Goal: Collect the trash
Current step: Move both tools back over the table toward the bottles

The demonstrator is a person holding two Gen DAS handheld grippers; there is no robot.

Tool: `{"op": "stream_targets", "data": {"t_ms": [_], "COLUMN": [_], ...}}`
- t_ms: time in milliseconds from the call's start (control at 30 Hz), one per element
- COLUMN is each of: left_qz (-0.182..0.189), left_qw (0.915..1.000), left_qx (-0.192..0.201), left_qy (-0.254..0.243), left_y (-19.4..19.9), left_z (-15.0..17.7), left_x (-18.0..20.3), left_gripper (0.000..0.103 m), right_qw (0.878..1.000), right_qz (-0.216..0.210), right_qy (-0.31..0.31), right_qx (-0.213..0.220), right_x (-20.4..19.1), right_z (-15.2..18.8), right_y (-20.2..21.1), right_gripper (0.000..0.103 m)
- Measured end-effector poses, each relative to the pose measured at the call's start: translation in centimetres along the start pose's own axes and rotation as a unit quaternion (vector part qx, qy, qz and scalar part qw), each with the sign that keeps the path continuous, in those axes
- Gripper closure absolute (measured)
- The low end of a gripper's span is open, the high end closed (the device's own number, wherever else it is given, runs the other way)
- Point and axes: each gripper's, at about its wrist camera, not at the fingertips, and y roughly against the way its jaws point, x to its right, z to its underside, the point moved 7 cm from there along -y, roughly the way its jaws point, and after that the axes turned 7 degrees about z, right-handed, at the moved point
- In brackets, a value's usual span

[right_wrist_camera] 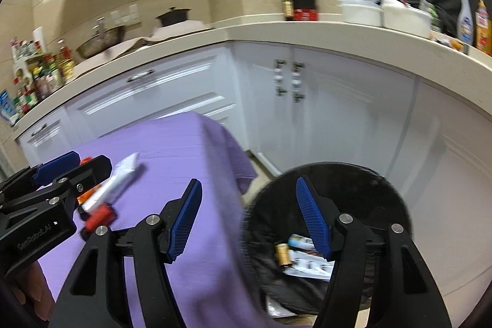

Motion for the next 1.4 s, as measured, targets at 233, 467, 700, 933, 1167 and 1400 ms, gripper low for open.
{"op": "stream_targets", "data": {"t_ms": [233,467,700,933,1167,1400], "left_qz": [-0.044,-0.086,-0.112,-0.12,-0.118,-0.112], "left_qw": [0.9983,0.9935,0.9883,0.9856,0.9836,0.9831], "left_qx": [0.008,0.01,0.008,0.002,-0.003,-0.004], "left_qy": [0.036,0.074,0.103,0.12,0.136,0.145], "left_y": [2.9,5.3,6.6,6.8,6.8,6.9], "left_z": [1.0,2.6,3.8,4.9,5.8,6.2], "left_x": [-6.6,-12.6,-16.7,-18.9,-20.3,-20.8], "left_gripper": [0.04,0.036,0.036,0.036,0.036,0.036], "right_qw": [0.999,0.997,0.994,0.991,0.988,0.983], "right_qz": [-0.032,-0.058,-0.074,-0.077,-0.07,-0.056], "right_qy": [0.032,0.057,0.082,0.102,0.117,0.137], "right_qx": [0.002,-0.007,-0.024,-0.049,-0.078,-0.104], "right_x": [-5.5,-10.2,-14.1,-16.6,-17.7,-18.0], "right_z": [-0.2,0.4,1.5,3.0,4.9,6.4], "right_y": [0.3,0.0,-1.3,-2.4,-3.0,-3.4], "right_gripper": [0.04,0.04,0.04,0.04,0.04,0.04]}}
